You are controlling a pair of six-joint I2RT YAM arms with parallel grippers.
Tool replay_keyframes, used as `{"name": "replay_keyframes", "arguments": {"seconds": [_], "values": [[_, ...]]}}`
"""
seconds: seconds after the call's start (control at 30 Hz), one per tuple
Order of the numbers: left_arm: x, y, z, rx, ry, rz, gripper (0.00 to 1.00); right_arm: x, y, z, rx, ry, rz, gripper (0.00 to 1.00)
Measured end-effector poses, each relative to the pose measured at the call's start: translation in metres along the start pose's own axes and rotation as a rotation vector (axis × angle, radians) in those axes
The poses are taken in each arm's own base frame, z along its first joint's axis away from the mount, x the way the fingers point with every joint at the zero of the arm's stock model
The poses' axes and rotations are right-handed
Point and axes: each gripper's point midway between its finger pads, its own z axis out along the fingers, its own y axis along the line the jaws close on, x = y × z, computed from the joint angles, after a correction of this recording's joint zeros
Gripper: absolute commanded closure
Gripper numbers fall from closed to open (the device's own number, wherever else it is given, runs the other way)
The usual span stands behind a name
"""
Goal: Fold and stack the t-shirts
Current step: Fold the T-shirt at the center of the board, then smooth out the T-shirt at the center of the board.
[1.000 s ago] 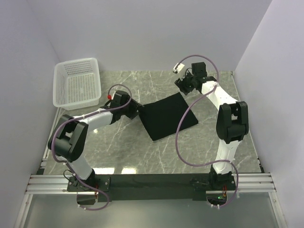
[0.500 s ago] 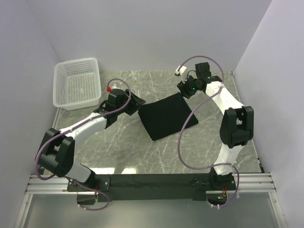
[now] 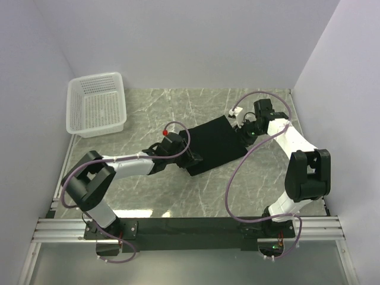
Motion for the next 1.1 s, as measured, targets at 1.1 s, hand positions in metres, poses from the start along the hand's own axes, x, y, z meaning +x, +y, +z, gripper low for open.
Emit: {"name": "replay_keyframes", "arguments": {"seconds": [1.1], "values": [[0.041,0.033,-0.018,-0.031,-0.014,-0.023,0.46,0.047,-0.011,0.043,-0.010,0.159,0.269,0.81]]}}
